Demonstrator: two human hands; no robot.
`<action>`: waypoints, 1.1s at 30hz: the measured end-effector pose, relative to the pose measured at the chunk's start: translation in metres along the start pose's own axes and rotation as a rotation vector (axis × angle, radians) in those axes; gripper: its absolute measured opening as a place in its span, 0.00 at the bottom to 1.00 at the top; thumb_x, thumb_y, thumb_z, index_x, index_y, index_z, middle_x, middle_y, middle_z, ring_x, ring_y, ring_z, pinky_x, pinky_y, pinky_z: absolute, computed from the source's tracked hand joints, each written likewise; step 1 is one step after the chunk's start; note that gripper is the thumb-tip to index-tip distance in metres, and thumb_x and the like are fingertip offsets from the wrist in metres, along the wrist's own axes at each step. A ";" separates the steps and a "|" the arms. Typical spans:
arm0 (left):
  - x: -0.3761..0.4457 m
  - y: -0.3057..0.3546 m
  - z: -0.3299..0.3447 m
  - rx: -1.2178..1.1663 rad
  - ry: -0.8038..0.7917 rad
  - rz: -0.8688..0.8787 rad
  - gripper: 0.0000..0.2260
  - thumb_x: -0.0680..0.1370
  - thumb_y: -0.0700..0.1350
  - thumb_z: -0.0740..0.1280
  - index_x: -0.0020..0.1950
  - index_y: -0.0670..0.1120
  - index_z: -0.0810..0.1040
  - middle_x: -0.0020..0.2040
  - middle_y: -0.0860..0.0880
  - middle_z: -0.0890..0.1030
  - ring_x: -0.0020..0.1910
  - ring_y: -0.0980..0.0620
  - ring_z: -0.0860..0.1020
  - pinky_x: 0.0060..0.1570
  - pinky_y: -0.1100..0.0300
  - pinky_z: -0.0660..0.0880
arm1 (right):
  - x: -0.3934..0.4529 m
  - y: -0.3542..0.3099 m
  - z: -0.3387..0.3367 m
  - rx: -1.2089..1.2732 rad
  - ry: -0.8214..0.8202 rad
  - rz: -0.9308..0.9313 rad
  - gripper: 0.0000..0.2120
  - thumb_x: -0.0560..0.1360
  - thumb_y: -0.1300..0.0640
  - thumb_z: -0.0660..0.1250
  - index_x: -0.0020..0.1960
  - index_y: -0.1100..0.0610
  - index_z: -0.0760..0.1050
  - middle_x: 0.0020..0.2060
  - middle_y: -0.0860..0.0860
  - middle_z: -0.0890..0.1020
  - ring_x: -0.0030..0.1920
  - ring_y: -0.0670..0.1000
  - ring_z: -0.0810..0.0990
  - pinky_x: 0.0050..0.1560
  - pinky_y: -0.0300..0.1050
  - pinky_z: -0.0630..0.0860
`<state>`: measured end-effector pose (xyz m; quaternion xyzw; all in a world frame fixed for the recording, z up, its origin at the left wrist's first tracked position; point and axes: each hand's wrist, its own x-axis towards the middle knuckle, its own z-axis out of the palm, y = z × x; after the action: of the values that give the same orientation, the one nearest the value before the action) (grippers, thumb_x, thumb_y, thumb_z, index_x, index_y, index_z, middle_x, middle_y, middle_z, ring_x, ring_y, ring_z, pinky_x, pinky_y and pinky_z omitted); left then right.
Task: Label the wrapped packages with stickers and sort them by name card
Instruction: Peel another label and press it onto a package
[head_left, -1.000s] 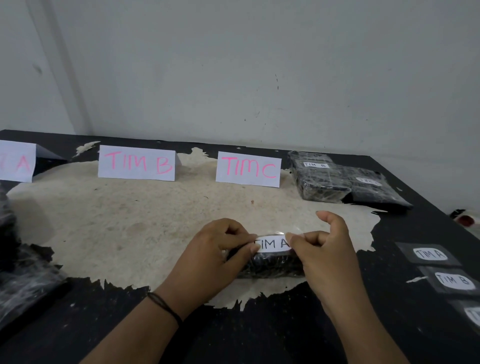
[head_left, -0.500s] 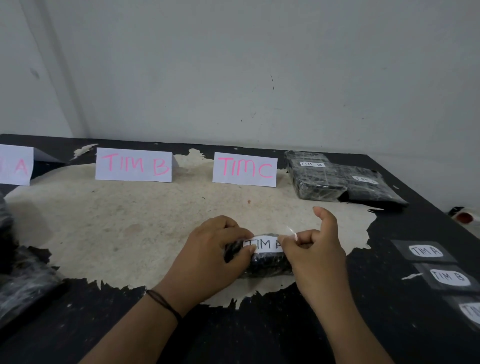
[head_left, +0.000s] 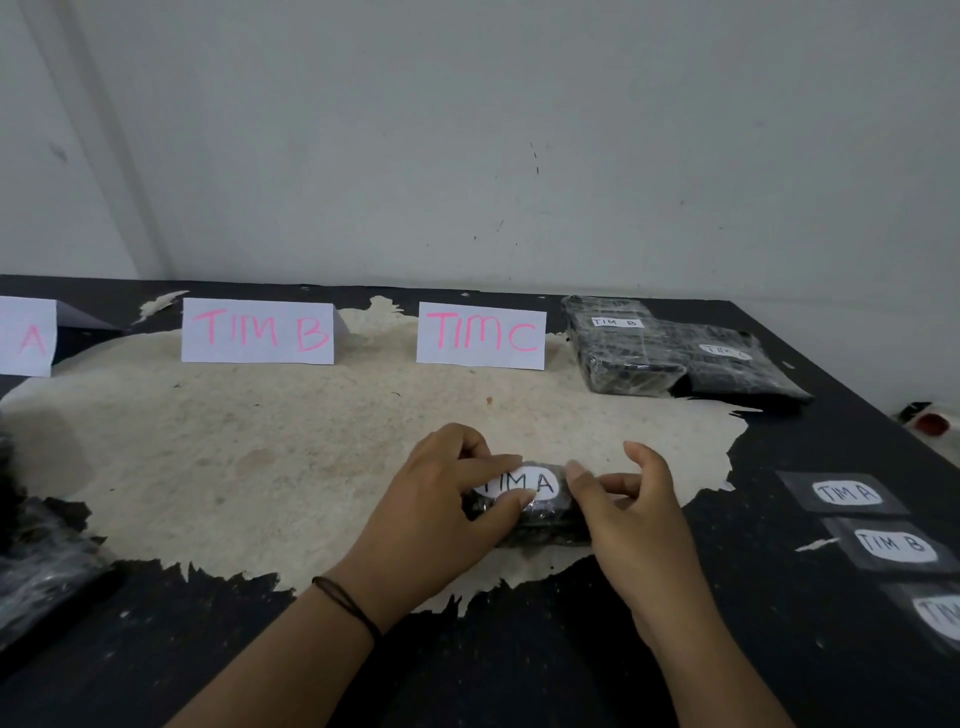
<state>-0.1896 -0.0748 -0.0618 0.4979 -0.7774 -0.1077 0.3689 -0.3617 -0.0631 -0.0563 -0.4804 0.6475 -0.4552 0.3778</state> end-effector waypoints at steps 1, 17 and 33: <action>0.000 0.000 0.001 -0.006 0.001 -0.003 0.17 0.73 0.57 0.66 0.59 0.54 0.80 0.45 0.58 0.72 0.46 0.61 0.71 0.42 0.75 0.66 | 0.001 0.000 -0.001 0.000 -0.012 0.003 0.30 0.74 0.45 0.65 0.72 0.47 0.57 0.53 0.46 0.74 0.50 0.44 0.75 0.37 0.34 0.68; -0.004 0.004 -0.001 -0.107 0.071 -0.055 0.20 0.69 0.60 0.68 0.56 0.51 0.82 0.43 0.58 0.77 0.42 0.60 0.75 0.40 0.73 0.70 | 0.007 -0.008 0.000 0.007 -0.114 0.114 0.30 0.73 0.39 0.64 0.70 0.48 0.60 0.49 0.43 0.74 0.46 0.42 0.73 0.36 0.36 0.66; -0.007 0.001 -0.005 -0.112 0.083 -0.087 0.24 0.67 0.64 0.68 0.54 0.49 0.83 0.46 0.57 0.79 0.43 0.64 0.75 0.42 0.76 0.69 | 0.011 -0.005 -0.006 -0.045 -0.125 0.099 0.27 0.75 0.41 0.63 0.70 0.49 0.63 0.51 0.45 0.75 0.51 0.47 0.74 0.50 0.43 0.68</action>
<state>-0.1849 -0.0671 -0.0611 0.5138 -0.7320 -0.1461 0.4229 -0.3682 -0.0729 -0.0504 -0.4836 0.6557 -0.3903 0.4288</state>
